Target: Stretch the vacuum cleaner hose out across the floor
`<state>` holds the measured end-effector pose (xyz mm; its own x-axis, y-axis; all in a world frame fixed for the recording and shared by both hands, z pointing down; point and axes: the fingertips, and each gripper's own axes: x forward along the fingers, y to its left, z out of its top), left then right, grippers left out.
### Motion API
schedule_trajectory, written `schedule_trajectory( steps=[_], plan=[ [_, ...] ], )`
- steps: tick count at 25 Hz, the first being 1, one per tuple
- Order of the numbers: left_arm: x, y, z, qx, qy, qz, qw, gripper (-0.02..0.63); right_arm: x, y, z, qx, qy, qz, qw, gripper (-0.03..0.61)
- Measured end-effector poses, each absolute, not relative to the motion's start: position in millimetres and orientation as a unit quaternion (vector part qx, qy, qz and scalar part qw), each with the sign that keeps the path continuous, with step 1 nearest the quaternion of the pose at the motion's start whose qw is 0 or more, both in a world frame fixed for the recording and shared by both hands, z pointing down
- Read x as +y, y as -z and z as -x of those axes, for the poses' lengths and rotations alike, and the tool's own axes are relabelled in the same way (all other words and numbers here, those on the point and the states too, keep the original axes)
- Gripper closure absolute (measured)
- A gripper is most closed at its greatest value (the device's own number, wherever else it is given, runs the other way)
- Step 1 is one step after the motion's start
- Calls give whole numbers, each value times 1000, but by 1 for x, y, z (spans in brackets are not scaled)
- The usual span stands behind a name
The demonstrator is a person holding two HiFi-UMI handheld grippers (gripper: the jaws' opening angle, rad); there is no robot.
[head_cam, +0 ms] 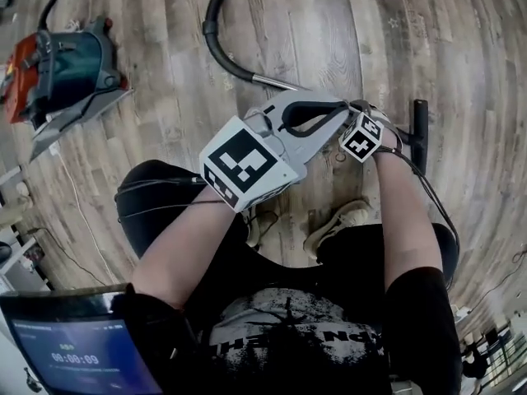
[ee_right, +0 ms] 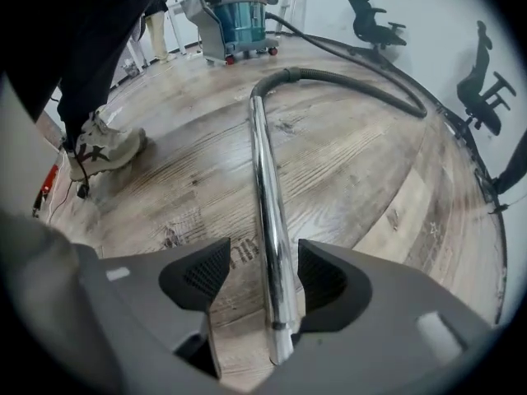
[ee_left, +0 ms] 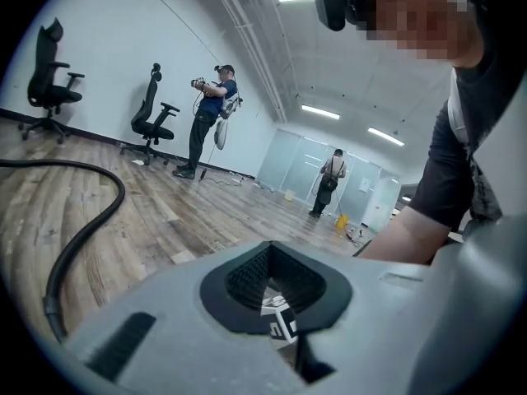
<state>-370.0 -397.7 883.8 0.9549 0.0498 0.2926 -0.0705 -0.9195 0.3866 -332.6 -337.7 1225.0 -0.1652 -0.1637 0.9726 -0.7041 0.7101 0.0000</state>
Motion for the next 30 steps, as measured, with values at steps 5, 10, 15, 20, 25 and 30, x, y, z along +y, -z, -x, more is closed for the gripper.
schedule_trajectory(
  steps=[5,10,15,20,25,30],
  plan=[
    [-396,-885,388,-31,-149,-966,209,614,-343,-1251,341,-717,-248,-287,585,330],
    [-399,-894,408,-51,-161,-963,211,614,-361,-1272,344,-698,-255,-299,598,402],
    [-403,-904,421,-66,-174,-957,224,614,-362,-1276,348,-696,-235,-269,623,400],
    [-414,-937,432,-105,-233,-943,214,614,-356,-1266,353,-694,-225,-260,632,405],
    [-413,-972,433,-97,-276,-914,279,613,-364,-1234,346,-695,-220,-257,635,405],
    [-406,-1016,430,-85,-291,-862,406,552,-374,-1201,345,-697,-219,-248,636,407]
  ],
)
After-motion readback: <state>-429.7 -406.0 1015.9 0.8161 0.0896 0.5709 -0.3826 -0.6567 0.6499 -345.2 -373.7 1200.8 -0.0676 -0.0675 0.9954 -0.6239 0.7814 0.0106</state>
